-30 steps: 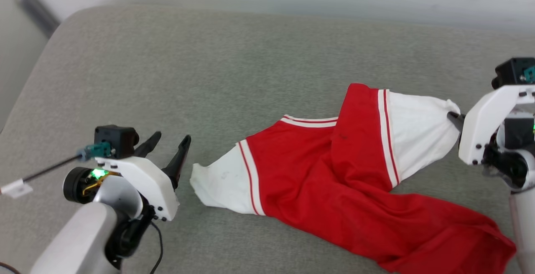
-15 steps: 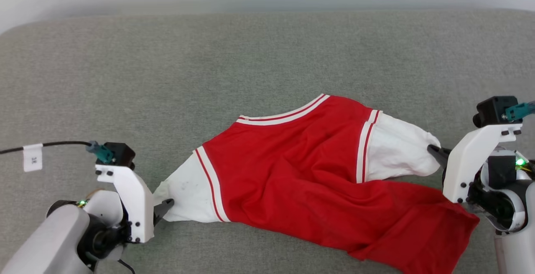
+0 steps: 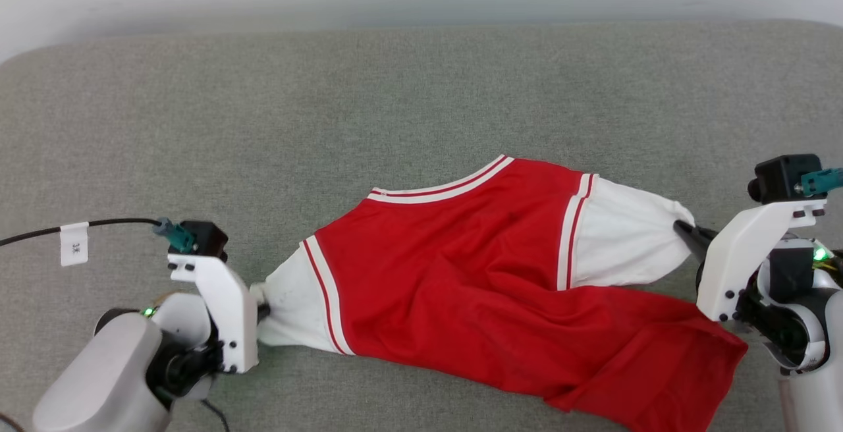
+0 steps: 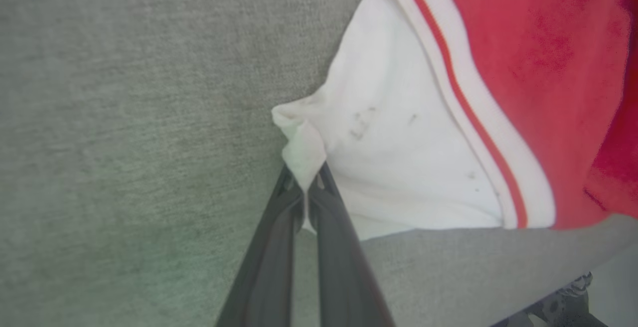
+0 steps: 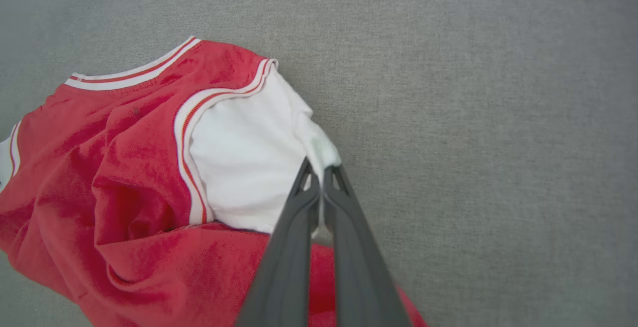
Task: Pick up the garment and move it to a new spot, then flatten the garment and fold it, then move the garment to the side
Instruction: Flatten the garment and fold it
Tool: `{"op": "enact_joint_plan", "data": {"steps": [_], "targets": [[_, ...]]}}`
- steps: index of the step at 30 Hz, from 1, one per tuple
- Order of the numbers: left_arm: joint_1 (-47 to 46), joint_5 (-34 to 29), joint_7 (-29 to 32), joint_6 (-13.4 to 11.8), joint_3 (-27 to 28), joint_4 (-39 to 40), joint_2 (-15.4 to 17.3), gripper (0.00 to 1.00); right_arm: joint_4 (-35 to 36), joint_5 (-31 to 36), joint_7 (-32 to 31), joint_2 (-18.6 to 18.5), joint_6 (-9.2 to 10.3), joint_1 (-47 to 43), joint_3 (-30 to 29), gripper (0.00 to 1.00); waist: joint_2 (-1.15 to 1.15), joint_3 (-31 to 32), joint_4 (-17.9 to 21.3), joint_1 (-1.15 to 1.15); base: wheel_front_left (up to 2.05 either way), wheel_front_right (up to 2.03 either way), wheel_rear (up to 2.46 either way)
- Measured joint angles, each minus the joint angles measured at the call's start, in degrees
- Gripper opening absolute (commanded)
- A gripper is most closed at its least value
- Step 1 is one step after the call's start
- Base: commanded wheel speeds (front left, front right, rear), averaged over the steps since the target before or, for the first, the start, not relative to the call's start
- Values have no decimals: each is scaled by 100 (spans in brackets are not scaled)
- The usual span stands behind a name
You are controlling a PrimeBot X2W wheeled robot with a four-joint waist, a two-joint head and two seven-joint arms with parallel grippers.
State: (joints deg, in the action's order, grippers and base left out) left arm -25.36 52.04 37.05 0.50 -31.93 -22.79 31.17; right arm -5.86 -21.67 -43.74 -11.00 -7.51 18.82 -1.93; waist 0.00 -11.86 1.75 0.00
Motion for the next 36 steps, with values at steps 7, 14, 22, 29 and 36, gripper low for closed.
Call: {"op": "enact_joint_plan", "data": {"steps": [7,14,22,29,36], "targets": [[-700,-587,-1118,-331,269,37,-71,0,-390,231,447,-185,0,336,-97,0,0,306,-106,0,0,0,0],[-1575,-977,-1874,-506,436,-158,-260,0,-1118,385,925,-410,0,1172,1,0,0,592,-182,0,0,0,0],[-3310,-1129,-2648,-316,671,-1274,-638,0,-2352,572,1946,-566,0,3079,259,0,0,298,-135,1,0,0,0],[-4612,-1272,-3310,-221,862,-1950,-716,0,-2948,725,2748,-501,0,4597,460,0,0,-258,-59,1,0,0,0],[-6382,-1564,-3986,-46,990,-2214,-556,0,-3395,1084,3849,-401,0,6597,477,0,0,-1201,88,1,0,0,0]]}}
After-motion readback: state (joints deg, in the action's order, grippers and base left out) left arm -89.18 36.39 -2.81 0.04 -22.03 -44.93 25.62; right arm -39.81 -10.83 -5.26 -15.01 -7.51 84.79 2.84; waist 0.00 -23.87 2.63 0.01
